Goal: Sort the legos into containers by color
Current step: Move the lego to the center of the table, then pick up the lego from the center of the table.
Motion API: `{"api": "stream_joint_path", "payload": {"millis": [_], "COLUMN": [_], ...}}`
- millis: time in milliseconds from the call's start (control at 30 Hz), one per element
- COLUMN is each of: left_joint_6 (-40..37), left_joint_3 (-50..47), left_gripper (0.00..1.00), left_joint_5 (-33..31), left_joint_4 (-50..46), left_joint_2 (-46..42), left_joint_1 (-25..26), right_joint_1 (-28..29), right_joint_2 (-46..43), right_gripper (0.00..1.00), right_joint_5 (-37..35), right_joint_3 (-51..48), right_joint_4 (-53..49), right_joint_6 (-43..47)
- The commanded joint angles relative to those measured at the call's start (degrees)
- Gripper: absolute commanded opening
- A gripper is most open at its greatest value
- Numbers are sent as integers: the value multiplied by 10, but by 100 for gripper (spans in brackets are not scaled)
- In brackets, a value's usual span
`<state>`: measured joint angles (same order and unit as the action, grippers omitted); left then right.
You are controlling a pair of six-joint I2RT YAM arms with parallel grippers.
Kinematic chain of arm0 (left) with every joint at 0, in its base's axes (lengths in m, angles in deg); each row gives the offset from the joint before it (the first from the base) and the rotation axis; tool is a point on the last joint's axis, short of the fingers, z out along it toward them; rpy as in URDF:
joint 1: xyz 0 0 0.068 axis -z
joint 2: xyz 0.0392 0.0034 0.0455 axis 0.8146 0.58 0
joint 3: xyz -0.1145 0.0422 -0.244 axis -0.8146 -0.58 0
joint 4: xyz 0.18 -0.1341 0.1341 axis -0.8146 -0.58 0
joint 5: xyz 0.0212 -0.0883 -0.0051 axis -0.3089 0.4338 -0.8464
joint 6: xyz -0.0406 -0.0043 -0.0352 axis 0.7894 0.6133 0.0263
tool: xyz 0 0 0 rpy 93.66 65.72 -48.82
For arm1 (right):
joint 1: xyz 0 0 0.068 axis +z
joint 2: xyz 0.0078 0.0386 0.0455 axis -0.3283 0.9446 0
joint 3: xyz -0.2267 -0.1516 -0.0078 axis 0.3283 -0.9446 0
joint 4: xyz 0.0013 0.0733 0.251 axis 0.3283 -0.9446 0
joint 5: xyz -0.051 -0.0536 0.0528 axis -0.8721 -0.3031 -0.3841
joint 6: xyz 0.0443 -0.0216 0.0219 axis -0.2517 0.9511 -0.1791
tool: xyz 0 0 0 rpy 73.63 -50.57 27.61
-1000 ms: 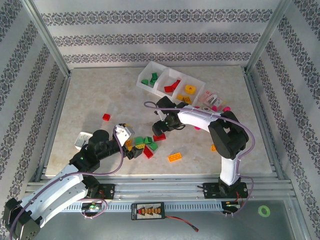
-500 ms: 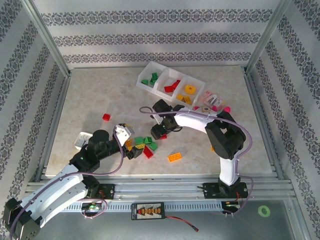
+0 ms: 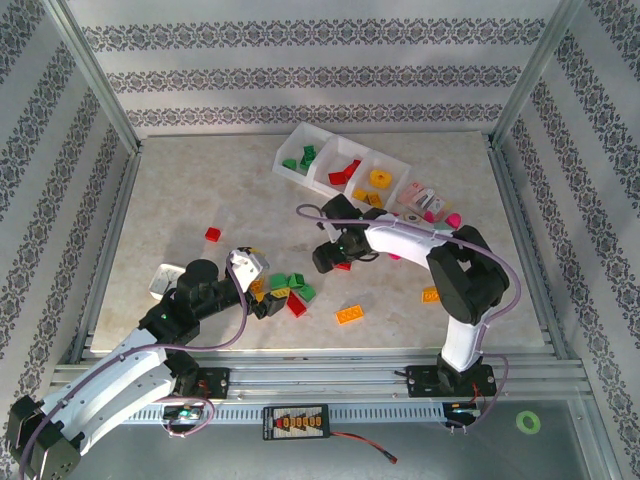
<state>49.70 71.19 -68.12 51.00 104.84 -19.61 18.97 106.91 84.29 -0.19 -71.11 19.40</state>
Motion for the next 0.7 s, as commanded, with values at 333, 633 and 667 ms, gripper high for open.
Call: {"api": "stream_joint_path", "payload": {"millis": [333, 633, 667], "left_joint_6": [1, 4, 5], "left_joint_3": [-10, -11, -11], "left_gripper": [99, 99, 99], "left_joint_5": [1, 2, 2], "left_joint_4": [20, 21, 21], "left_joint_2": [-3, -5, -5], "left_joint_1": [8, 8, 7], "right_joint_1": [28, 25, 23], "right_joint_2": [31, 18, 11], "right_gripper": [54, 31, 30], "right_joint_5": [-32, -54, -50], "right_joint_3": [27, 52, 55], "right_joint_4": [-69, -73, -68], "right_joint_6": [22, -14, -18]}}
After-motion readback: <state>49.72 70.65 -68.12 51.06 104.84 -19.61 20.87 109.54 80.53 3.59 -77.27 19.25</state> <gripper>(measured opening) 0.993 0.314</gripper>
